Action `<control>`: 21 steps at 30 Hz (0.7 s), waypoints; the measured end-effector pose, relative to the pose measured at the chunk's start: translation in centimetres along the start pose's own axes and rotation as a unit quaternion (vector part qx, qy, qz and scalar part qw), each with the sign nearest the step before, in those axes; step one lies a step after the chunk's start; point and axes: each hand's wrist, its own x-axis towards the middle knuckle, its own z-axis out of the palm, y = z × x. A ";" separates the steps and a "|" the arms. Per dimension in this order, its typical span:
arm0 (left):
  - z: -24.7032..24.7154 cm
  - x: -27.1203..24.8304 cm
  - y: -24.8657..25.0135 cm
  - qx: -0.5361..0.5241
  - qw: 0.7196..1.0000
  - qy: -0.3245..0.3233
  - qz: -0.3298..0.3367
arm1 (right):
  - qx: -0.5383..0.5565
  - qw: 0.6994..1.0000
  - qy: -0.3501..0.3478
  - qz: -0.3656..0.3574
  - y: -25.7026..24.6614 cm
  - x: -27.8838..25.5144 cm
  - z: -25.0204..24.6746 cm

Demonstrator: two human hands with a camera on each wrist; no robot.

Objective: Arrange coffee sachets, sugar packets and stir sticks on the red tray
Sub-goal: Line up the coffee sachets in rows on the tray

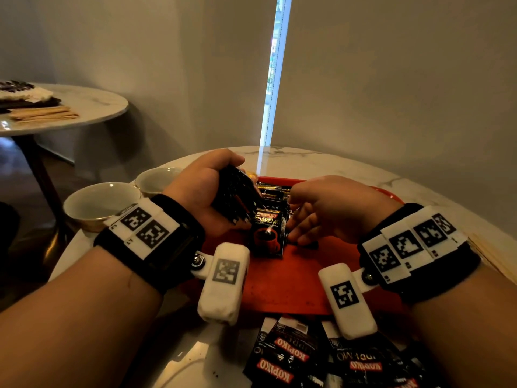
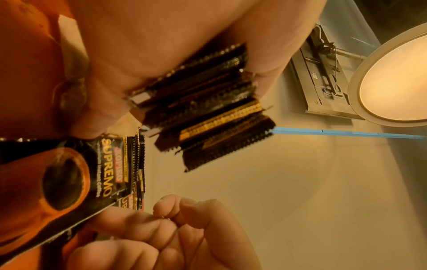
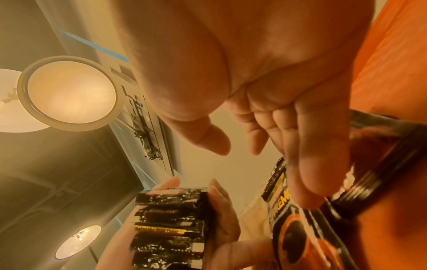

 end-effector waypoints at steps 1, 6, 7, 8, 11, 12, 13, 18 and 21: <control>0.0 0.0 0.0 -0.002 1.000 -0.001 0.000 | -0.002 1.000 0.001 0.001 0.0 0.1 -0.1; 0.1 -0.1 0.0 -0.001 1.000 -0.004 -0.006 | 0.002 1.000 0.002 0.003 0.0 0.3 -0.3; 0.1 -0.1 0.0 -0.002 1.000 -0.004 -0.007 | 0.003 1.000 0.001 0.003 0.0 0.2 -0.3; 0.1 -0.2 0.0 -0.003 1.000 -0.003 -0.009 | 0.004 1.000 0.001 0.002 0.0 0.2 -0.3; -0.2 -0.1 0.1 -0.010 1.000 0.014 -0.004 | 0.007 1.000 0.000 -0.008 0.1 0.3 -0.4; -0.3 -0.1 0.1 -0.015 1.000 0.018 -0.001 | 0.009 1.000 0.001 -0.012 0.1 0.3 -0.5; -0.4 -0.1 0.2 -0.019 1.000 0.019 0.003 | 0.009 1.000 0.002 -0.014 0.1 0.3 -0.6; -0.6 -0.2 0.8 -0.020 0.999 0.009 0.029 | -0.033 0.996 0.008 -0.078 -0.1 0.0 -1.5; -0.8 -0.1 0.8 -0.019 0.999 -0.036 0.029 | -0.068 0.977 0.005 -0.203 -0.5 -0.5 -2.3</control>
